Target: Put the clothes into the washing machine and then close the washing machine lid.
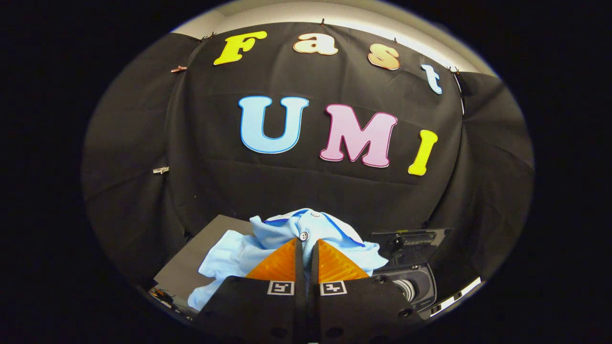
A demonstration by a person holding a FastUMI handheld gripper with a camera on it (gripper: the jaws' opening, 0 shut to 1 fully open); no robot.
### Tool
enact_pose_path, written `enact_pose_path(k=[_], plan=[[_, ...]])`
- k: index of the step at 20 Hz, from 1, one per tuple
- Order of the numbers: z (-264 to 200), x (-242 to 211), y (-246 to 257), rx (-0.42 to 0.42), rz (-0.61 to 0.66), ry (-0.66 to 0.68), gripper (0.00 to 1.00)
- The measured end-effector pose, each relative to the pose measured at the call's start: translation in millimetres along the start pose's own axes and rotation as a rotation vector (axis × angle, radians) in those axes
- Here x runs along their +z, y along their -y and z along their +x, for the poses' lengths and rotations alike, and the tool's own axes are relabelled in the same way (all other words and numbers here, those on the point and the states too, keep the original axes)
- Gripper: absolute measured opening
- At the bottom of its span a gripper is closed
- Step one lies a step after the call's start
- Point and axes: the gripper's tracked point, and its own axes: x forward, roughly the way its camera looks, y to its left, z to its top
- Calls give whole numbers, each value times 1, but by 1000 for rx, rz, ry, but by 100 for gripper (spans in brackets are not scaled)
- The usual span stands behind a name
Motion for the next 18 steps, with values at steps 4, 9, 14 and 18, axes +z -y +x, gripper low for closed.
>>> enact_pose_path(k=[4,9,14,18], plan=[[-2,12,38,22,-10,48,5],[-10,23,95,49,-24,96,5],[-18,27,157,46,-20,117,5],[-12,15,212,-2,18,91,5]])
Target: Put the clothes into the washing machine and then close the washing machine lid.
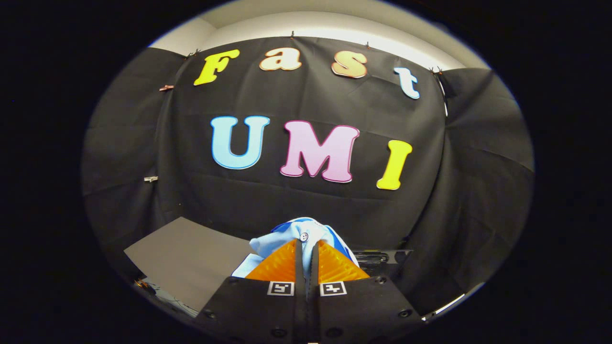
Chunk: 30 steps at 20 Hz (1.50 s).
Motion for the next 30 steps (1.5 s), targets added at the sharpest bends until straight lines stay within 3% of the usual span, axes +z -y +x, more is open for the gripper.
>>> enact_pose_path(k=[9,20,30], plan=[[28,-74,104,-97,23,-45,5],[82,-227,136,-101,78,-234,5],[107,-355,118,-55,104,-455,5]])
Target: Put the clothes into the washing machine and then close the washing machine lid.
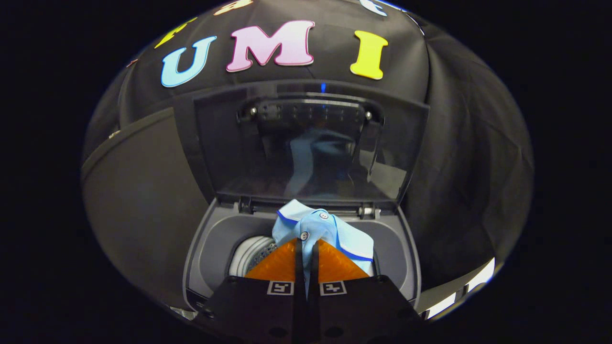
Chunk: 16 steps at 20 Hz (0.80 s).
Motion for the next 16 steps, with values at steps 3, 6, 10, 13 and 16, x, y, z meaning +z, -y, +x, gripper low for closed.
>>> enact_pose_path(k=[3,6,10,13,16], plan=[[16,-32,-4,12,26,-83,5],[35,-59,-10,23,6,-172,5],[48,-96,-14,29,-18,-293,5],[53,-108,-15,25,-20,-331,5],[56,-114,-12,21,-17,-353,5]])
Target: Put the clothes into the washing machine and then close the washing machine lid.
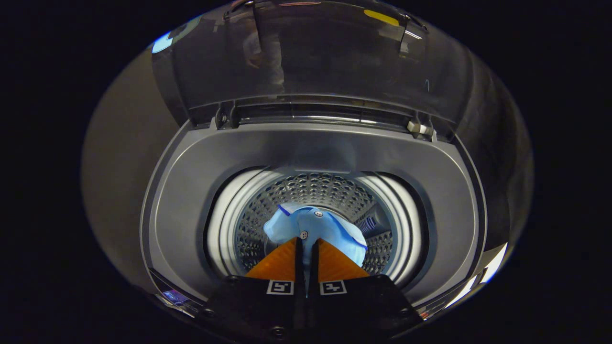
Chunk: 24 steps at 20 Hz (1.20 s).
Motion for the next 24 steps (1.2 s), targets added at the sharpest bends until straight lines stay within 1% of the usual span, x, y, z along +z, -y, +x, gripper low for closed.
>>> enact_pose_path(k=[2,3,4,5,6,7,9,12,17,20,24], plan=[[1,0,-3,13,8,-6,5],[3,-3,-2,12,6,-31,5],[4,-12,4,-10,-7,-71,8],[-3,-20,7,-19,-11,-111,37],[8,-22,5,-16,-8,-107,67],[0,-12,0,-3,-9,-77,97],[-2,-10,6,-22,-21,-59,100],[-4,-5,6,-29,-5,-47,100],[-22,16,3,-16,12,7,100],[-50,49,-1,-8,15,105,99],[-100,112,-4,-11,4,252,100]])
